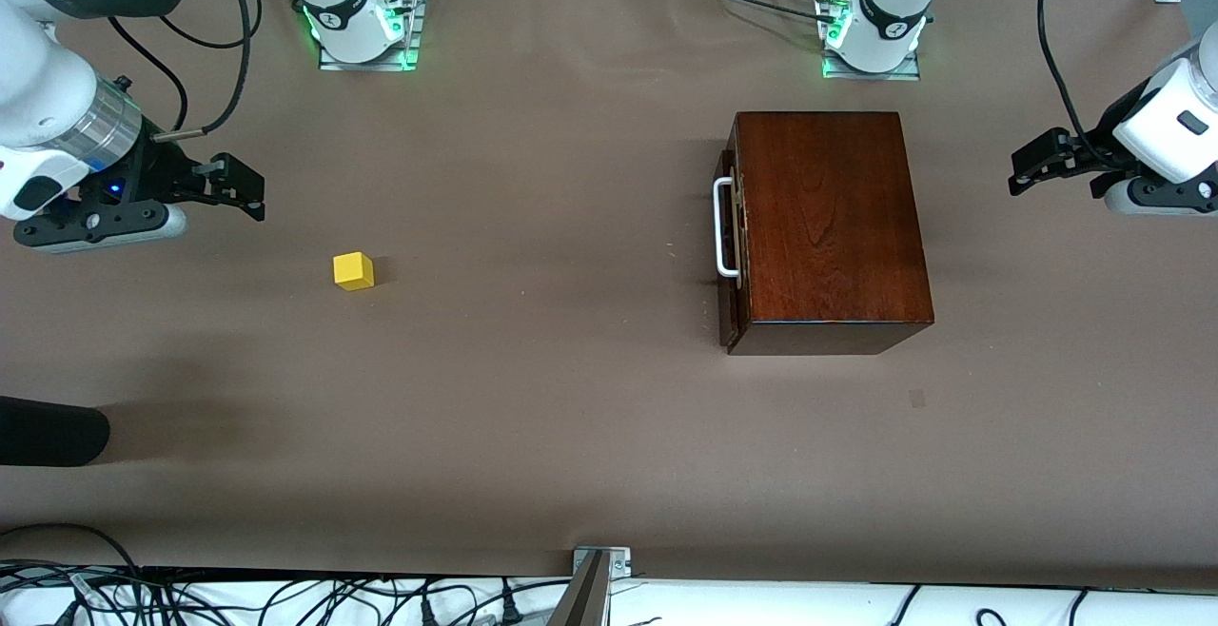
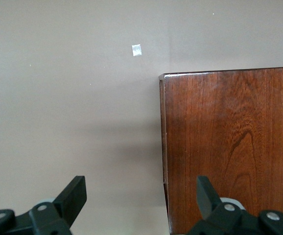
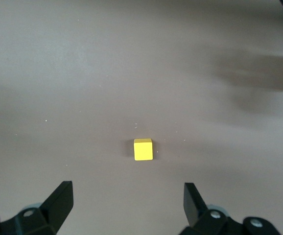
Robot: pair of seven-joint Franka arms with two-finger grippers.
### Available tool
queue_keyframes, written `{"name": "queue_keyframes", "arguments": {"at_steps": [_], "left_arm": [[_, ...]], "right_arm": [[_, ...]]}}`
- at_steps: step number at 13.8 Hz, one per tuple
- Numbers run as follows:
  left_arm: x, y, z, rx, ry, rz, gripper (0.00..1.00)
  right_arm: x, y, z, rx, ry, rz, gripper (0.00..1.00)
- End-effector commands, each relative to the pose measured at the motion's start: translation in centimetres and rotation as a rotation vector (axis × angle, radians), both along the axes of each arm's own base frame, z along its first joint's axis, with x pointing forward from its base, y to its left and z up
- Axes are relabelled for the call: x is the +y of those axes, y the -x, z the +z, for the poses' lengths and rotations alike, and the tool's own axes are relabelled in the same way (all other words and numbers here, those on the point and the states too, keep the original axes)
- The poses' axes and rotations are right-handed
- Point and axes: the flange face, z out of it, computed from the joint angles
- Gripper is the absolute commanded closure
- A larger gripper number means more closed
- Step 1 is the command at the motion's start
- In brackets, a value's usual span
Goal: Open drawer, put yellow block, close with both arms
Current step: 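Move the left gripper toward the white drawer handle of the box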
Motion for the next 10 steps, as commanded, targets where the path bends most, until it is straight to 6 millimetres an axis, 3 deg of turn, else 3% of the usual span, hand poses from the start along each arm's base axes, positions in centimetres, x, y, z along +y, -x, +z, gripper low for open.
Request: {"name": "queue_keyframes", "arguments": {"at_steps": [1, 6, 10], "left_arm": [[-0.1, -0.4, 0.7, -0.006, 0.007, 0.009, 0.0], [-0.2, -0.4, 0.5, -0.001, 0.003, 0.029, 0.0], [-1.5, 0.1, 0.7, 0.023, 0.011, 0.053, 0.0]], "right_arm": [[-0.1, 0.1, 0.7, -0.007, 0.0, 0.006, 0.0], [-0.1, 0.1, 0.7, -0.006, 0.0, 0.006, 0.0], [-0.1, 0.1, 0.7, -0.006, 0.0, 0.006, 0.0]]}}
